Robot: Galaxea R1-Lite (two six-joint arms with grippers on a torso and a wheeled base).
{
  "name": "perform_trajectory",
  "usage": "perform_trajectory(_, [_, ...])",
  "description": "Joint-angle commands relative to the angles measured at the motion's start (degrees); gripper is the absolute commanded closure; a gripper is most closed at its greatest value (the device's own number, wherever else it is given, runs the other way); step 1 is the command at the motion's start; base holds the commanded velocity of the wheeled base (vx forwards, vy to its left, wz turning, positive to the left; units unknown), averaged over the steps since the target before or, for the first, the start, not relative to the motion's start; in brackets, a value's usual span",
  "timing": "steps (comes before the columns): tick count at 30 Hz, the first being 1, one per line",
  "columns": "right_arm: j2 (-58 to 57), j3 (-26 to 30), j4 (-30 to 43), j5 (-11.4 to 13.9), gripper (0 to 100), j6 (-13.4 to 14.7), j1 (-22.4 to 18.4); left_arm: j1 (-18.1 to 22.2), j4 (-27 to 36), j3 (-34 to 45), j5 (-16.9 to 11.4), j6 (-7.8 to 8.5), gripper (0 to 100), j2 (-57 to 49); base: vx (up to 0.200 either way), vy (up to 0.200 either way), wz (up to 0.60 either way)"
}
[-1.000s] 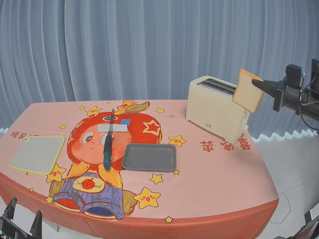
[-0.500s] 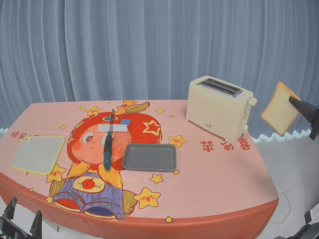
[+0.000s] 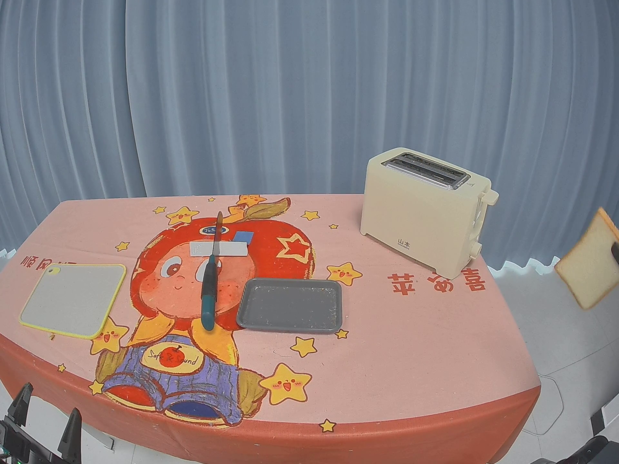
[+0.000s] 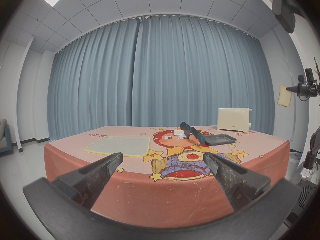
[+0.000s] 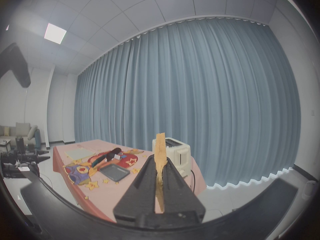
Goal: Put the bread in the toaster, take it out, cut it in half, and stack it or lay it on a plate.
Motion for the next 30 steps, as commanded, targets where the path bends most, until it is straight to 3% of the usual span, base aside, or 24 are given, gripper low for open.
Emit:
perform_trajectory(1, [-8.7,2.6,4.6,-0.3,100,-2.5,-0.4,0.0,-0.1,1.0,0.0,0.02,0,0.0,0.000,0.000,0.00])
perform_trajectory(11, [-18.8,3.0,9.2,-0.2,100,-2.9,-1.4,0.1,0.0,1.0,0.0,0.02,0,0.0,0.000,0.000,0.00])
perform_trajectory(30, [-24.5,4.0,14.0,0.5,100,-4.8,-1.0,0.1,0.0,1.0,0.0,0.11,0,0.1,0.000,0.000,0.00])
